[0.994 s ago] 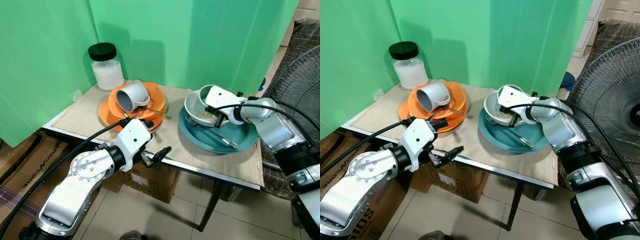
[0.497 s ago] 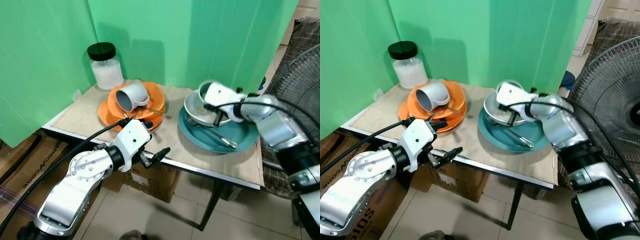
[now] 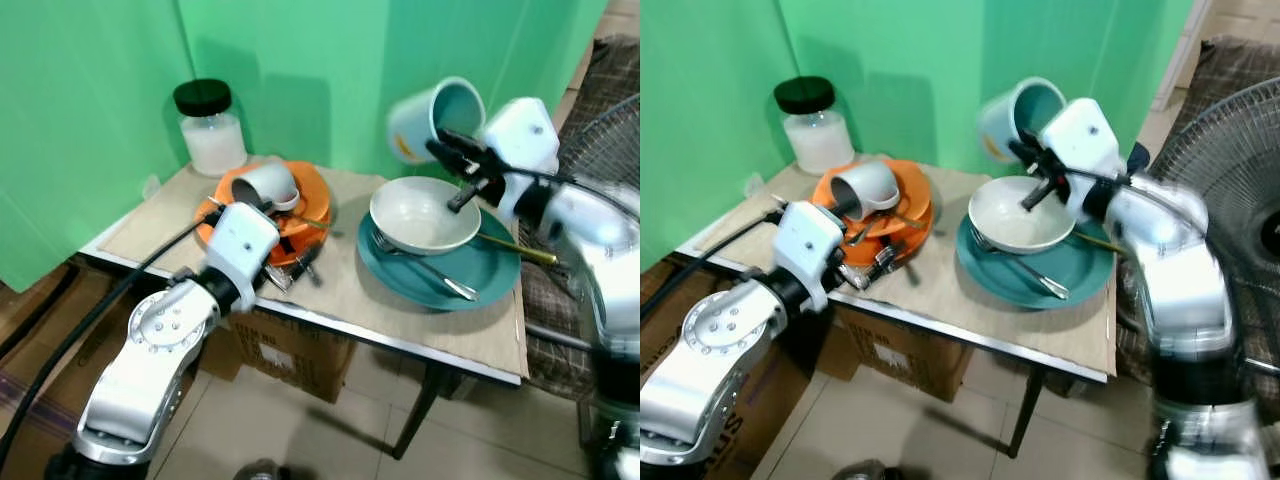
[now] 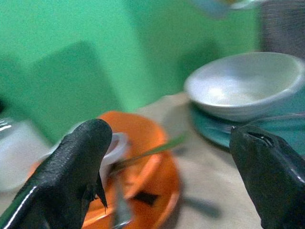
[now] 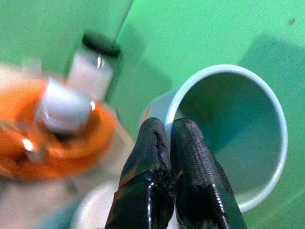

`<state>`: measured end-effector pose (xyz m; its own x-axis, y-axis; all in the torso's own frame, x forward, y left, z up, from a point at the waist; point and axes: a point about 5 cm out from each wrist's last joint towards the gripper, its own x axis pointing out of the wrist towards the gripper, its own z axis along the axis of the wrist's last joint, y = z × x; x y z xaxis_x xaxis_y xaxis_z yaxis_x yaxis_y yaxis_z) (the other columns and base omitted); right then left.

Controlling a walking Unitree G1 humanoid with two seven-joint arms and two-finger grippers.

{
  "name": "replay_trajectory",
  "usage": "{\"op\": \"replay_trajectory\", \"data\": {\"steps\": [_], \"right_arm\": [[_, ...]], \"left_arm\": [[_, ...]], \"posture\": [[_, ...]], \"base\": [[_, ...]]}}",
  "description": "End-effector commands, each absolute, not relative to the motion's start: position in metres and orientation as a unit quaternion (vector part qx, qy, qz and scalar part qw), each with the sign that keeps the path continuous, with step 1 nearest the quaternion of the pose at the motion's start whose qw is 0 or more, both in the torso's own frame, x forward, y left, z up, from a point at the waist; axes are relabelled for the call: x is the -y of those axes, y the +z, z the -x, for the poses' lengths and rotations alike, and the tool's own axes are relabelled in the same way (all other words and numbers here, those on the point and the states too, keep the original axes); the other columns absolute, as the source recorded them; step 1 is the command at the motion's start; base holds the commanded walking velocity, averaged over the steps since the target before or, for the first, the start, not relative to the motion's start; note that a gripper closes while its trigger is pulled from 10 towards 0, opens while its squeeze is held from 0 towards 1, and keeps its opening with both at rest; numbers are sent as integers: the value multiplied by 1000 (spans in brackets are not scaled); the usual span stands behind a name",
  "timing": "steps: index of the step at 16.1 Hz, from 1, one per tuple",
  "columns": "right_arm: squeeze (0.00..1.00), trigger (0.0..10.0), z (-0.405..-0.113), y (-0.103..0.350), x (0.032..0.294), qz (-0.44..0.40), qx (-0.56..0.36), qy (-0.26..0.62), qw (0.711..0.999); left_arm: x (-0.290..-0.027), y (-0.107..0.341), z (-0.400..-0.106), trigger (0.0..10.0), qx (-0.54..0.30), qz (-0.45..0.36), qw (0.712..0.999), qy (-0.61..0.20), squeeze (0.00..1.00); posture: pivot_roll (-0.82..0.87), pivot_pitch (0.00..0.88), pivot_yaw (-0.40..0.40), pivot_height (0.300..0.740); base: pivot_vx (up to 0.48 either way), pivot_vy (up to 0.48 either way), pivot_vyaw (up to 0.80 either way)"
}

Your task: Setting the table

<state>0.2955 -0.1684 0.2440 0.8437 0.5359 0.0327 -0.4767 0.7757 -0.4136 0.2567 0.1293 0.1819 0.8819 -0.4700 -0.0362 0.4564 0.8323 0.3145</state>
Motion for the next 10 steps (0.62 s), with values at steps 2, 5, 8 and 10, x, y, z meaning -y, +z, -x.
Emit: {"op": "replay_trajectory", "data": {"steps": [2, 5, 8, 10], "right_arm": [[0, 10000, -276, 232, 175, 188, 80, 190, 960], [0, 10000, -254, 218, 179, 137, 95, 89, 982], [0, 10000, -251, 221, 177, 100, 109, 35, 988], [0, 10000, -253, 228, 173, 77, 122, 5, 990]], "left_arm": [[-137, 184, -252, 10000, 23, -164, 970, -179, 0], [-129, 180, -250, 10000, 26, -136, 979, -146, 0], [-133, 185, -256, 10000, 50, -77, 991, -94, 0], [-133, 189, -257, 10000, 71, -14, 994, -78, 0]], "posture": [[38, 0, 33, 740], [5, 0, 53, 740], [-4, 0, 47, 740], [-13, 0, 38, 740]], "base": [[0, 0, 0], [0, 0, -525], [0, 0, -788], [0, 0, -788]]}}
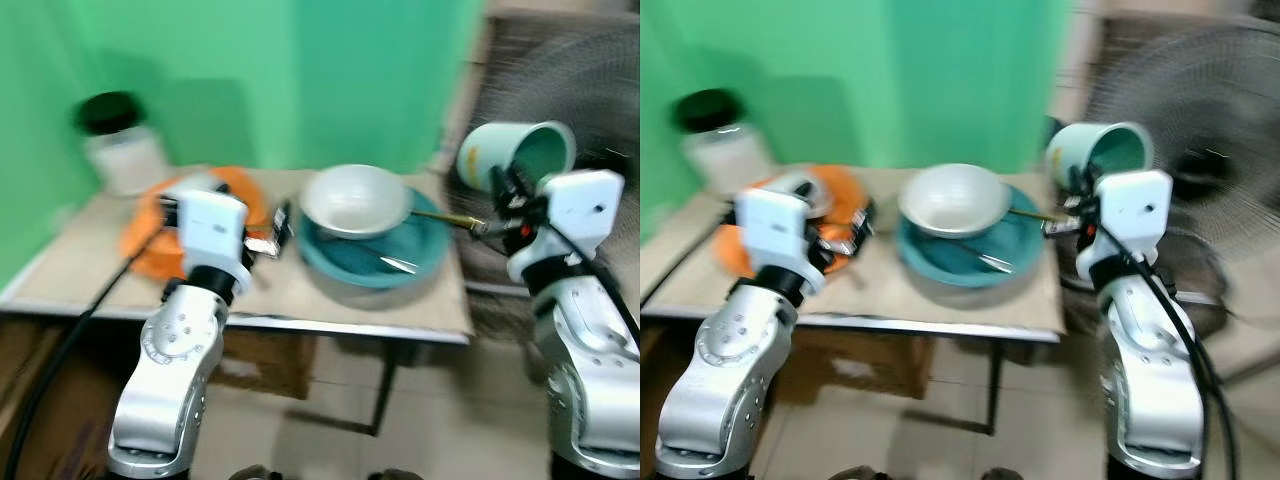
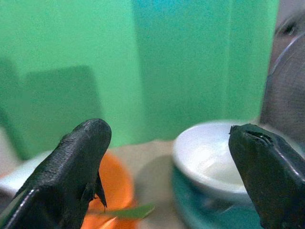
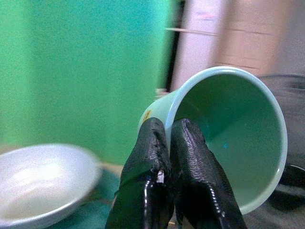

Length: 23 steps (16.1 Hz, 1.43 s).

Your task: Setting the table

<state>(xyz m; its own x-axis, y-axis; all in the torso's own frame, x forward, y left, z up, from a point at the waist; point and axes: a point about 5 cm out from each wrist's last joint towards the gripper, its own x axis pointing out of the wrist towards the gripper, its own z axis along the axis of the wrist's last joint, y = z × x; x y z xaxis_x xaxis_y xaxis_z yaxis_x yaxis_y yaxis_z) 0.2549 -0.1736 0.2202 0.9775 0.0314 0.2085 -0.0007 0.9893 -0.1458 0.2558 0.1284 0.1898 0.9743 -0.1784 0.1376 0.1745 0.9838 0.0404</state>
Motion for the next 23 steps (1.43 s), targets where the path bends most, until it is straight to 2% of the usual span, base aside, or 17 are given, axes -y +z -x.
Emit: {"op": "replay_trajectory", "data": {"steps": [1, 6, 7, 8, 12, 14, 20, 23], "right_arm": [[0, 10000, -253, 228, 172, 64, 122, 1, 990], [0, 10000, -253, 224, 166, 13, 115, -2, 993], [0, 10000, -255, 222, 167, -1, 114, -14, 993], [0, 10000, -256, 220, 168, -5, 111, -15, 994], [0, 10000, -259, 211, 161, 5, 71, 43, 997], [0, 10000, -261, 194, 152, 35, 19, 79, 996], [0, 10000, -260, 187, 150, 56, -9, 87, 995], [0, 10000, -256, 183, 150, 62, -16, 76, 995]], "left_arm": [[-132, 189, -257, 10000, 68, -4, 994, -80, 0], [-134, 199, -255, 10000, 116, 5, 992, -51, 0], [-131, 199, -254, 10000, 89, 15, 990, -108, 0], [-134, 199, -254, 10000, 88, -4, 990, -111, 0], [-148, 191, -256, 10000, 67, -44, 994, -77, 0], [-156, 186, -256, 10000, 57, -40, 996, -54, 0], [-155, 182, -254, 10000, 49, -36, 997, -46, 0], [-147, 174, -256, 10000, 41, -47, 995, -73, 0]], "posture": [[-13, 0, 36, 740], [3, 0, 21, 740], [6, 0, 18, 740], [9, 0, 15, 740], [13, 0, 3, 740], [14, 0, 2, 740], [5, 0, -15, 740], [-13, 0, 2, 740]], "base": [[0, 0, -788], [0, 0, -800], [0, 0, -800], [0, 0, -800], [0, 0, -800], [0, 0, -800], [0, 0, -800], [0, 0, -800]]}}
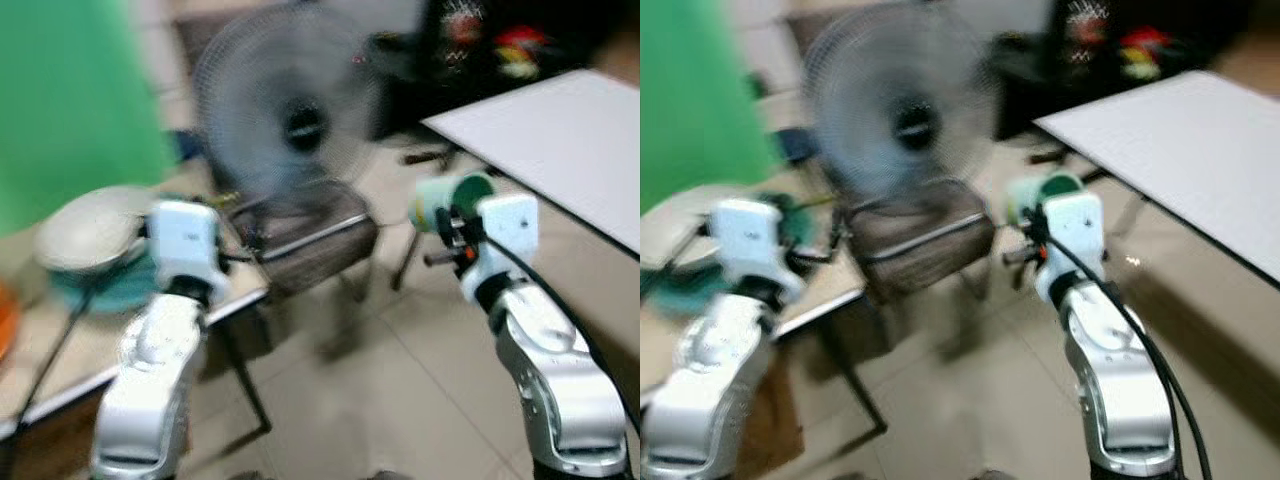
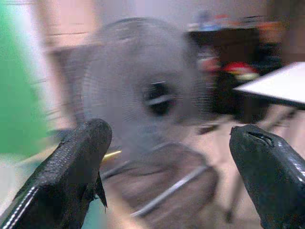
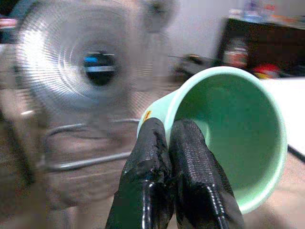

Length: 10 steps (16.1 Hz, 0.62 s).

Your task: Setting the table

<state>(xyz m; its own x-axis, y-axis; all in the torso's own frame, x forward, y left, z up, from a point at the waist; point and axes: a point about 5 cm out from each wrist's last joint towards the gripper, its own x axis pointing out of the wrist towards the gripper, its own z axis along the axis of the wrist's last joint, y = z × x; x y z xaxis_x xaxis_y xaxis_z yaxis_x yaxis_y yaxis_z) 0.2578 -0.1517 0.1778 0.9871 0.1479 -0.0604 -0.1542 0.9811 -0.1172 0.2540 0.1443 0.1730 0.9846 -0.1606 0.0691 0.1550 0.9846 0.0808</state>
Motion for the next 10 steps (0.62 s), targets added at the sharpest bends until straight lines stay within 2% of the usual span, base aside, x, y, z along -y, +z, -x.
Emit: {"op": "replay_trajectory", "data": {"steps": [1, 6, 7, 10], "right_arm": [[0, 10000, -257, 181, 152, 61, -23, 64, 996], [0, 10000, -257, 183, 152, 66, -24, 65, 995], [0, 10000, -257, 184, 152, 67, -21, 70, 995], [0, 10000, -259, 183, 152, 79, -22, 77, 994]], "left_arm": [[-145, 175, -256, 10000, 41, -55, 994, -89, 0], [-141, 170, -253, 10000, 29, -45, 993, -105, 0], [-140, 169, -253, 10000, 27, -38, 993, -105, 0], [-142, 166, -253, 10000, 23, -33, 995, -92, 0]], "posture": [[-14, 0, 2, 740], [-29, 0, 6, 740], [-32, 0, 4, 740], [-33, 0, -13, 740]], "base": [[0, 0, -800], [0, 0, -800], [240, 0, -475], [270, 0, 0]]}}
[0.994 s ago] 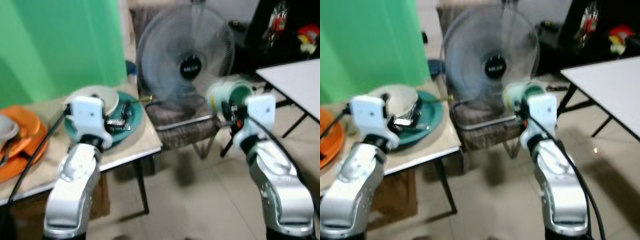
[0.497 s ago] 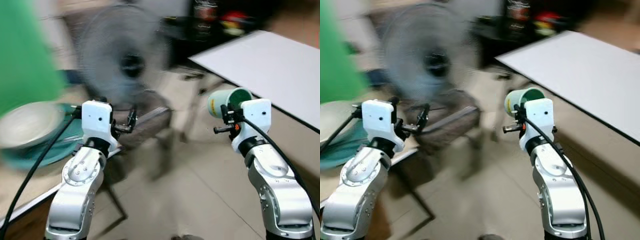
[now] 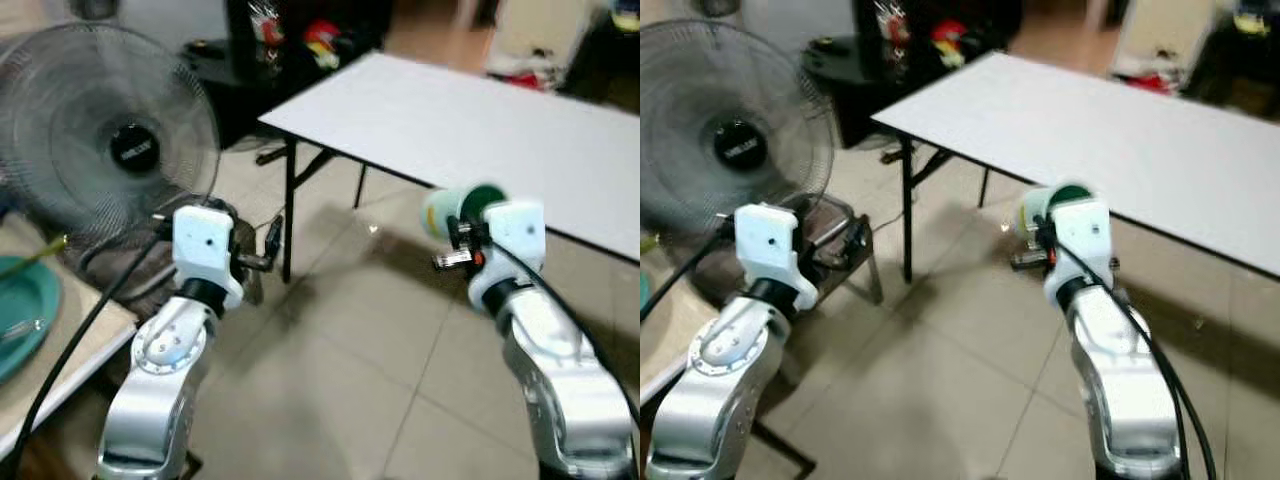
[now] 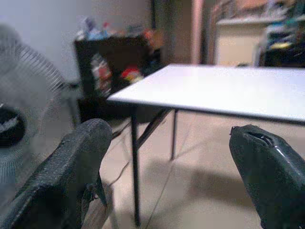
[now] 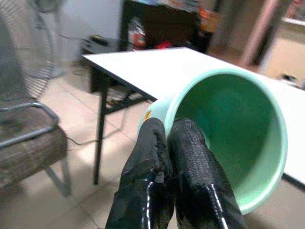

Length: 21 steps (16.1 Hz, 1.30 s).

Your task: Setting the table

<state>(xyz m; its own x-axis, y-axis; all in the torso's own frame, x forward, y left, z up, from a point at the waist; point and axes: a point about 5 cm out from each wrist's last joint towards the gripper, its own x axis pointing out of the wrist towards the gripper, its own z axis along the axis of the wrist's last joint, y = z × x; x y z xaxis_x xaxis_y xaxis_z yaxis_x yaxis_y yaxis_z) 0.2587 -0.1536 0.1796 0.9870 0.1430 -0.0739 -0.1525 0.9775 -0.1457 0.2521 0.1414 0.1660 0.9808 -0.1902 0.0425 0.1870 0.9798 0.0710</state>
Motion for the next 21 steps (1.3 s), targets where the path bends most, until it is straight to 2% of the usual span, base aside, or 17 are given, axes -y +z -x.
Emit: {"op": "replay_trajectory", "data": {"steps": [1, 8, 13, 17, 21], "right_arm": [[0, 10000, -259, 183, 152, 84, -22, 79, 993], [0, 10000, -262, 182, 148, 74, -27, 89, 993], [0, 10000, -263, 181, 147, 74, -28, 88, 993], [0, 10000, -264, 179, 152, 84, -27, 84, 993], [0, 10000, -268, 176, 153, 93, -25, 100, 990]], "left_arm": [[-143, 166, -254, 10000, 22, -33, 996, -86, 0], [-149, 167, -253, 10000, 22, -37, 996, -77, 0], [-154, 171, -255, 10000, 28, -41, 996, -70, 0], [-154, 167, -250, 10000, 19, -44, 996, -71, 0], [-159, 170, -253, 10000, 25, -55, 997, -54, 0]], "posture": [[-33, 0, -20, 740], [-9, 0, -26, 740], [-1, 0, -15, 740], [4, 0, 2, 740], [12, 0, 3, 740]], "base": [[281, 0, 0], [296, 0, 0], [332, 0, -800], [362, 0, 0], [374, 0, -664]]}}
